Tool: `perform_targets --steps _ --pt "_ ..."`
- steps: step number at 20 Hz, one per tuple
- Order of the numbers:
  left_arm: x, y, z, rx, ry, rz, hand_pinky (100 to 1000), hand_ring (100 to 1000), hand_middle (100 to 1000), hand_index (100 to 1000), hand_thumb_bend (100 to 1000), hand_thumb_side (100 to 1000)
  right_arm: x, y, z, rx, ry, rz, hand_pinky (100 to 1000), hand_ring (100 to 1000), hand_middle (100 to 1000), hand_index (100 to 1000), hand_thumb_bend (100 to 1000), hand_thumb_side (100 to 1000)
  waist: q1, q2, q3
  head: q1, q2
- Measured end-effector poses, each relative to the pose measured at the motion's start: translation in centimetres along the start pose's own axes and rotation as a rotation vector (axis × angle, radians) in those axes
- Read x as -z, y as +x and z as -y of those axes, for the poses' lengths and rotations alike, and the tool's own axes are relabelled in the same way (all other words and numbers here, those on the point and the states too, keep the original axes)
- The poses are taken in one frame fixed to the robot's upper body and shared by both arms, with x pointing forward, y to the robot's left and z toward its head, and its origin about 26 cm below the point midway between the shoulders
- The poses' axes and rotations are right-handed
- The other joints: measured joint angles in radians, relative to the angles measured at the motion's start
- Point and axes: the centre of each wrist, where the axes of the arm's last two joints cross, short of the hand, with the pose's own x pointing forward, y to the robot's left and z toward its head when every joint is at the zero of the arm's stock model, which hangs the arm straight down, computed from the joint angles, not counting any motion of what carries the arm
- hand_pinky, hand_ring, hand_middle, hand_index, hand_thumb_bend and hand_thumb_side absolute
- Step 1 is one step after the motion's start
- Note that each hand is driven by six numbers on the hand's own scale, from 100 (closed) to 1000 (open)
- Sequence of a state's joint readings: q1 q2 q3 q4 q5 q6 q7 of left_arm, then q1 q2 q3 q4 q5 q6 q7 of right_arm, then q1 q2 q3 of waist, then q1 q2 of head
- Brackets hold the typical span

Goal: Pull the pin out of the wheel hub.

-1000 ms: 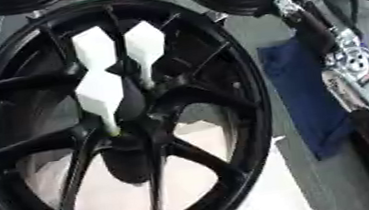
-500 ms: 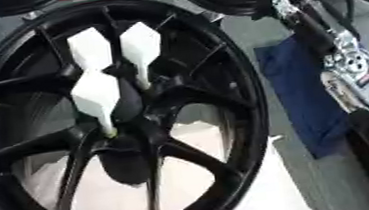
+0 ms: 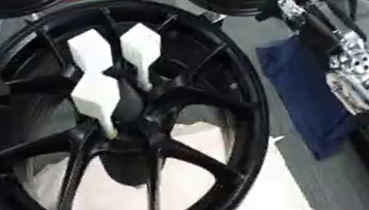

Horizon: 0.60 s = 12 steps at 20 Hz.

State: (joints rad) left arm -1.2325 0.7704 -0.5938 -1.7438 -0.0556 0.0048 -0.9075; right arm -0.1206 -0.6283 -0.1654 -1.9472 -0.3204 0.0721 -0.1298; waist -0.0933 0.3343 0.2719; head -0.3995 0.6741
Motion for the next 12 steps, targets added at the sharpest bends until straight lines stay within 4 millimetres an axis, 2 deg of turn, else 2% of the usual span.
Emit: perform_targets --steps 7,12 --pt "1.0 0.0 -0.5 -0.021 0.014 0.007 752 638 687 828 446 724 0.3 0.1 -0.2 0.015 0.009 0.007 953 690 630 739 100 641 0.005 0.0 -0.017 0.024 0.0" --pt "1.8 0.0 -0.6 -0.038 0.024 0.002 756 664 716 842 449 715 0.7 0.3 -0.5 0.033 0.023 0.019 954 689 630 739 100 645 0.007 0.007 -0.033 0.037 -0.003"
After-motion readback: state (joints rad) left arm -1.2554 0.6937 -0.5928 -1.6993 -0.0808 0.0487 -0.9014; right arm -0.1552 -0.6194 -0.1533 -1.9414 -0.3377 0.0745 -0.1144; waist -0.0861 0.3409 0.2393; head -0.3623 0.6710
